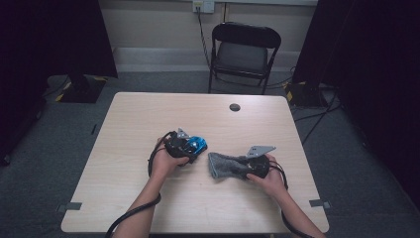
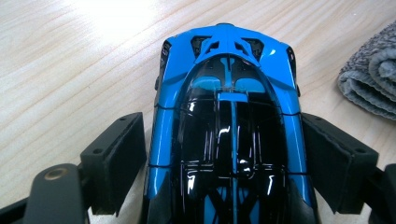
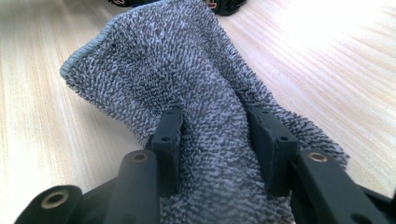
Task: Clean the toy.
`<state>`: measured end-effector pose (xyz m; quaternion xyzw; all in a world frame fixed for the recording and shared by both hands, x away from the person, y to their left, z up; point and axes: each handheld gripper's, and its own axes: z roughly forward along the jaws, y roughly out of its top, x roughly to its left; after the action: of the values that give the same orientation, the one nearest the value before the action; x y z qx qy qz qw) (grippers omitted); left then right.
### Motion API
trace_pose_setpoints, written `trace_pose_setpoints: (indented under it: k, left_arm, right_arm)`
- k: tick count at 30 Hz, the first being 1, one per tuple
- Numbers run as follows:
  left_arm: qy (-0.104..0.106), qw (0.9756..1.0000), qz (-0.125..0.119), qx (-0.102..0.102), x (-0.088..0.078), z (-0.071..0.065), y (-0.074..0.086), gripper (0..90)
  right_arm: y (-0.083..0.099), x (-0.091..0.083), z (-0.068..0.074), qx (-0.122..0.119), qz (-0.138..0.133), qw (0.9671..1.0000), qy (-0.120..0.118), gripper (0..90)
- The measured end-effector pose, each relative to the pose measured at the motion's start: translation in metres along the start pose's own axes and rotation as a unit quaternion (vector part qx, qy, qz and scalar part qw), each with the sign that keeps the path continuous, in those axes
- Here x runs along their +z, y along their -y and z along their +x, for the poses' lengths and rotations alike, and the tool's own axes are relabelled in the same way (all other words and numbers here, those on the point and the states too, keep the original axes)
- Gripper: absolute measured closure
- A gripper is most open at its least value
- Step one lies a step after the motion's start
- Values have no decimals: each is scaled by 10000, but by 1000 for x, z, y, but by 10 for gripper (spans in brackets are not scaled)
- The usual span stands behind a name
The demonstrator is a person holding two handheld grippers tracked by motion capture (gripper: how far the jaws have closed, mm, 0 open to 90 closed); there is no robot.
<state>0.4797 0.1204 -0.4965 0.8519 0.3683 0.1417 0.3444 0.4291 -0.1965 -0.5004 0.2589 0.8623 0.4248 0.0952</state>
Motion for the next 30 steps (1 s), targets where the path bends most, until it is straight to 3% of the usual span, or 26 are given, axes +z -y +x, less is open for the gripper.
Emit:
trace_pose_setpoints:
  k: [5,11,26,30]
  left_arm:
    - [-36,10000,-70,2,-4,0,0,191]
    - [-57,9999,130,81,-10,-2,-3,191]
    - [-50,9998,158,100,-22,-2,-1,192]
    - [-16,10000,45,74,-26,-3,-2,192]
  right_arm:
    - [0,0,0,2,-3,10000,3,572]
    - [0,0,0,3,-2,10000,7,572]
    - [0,0,0,7,-1,10000,7,573]
    - [0,0,0,8,-2,10000,27,579]
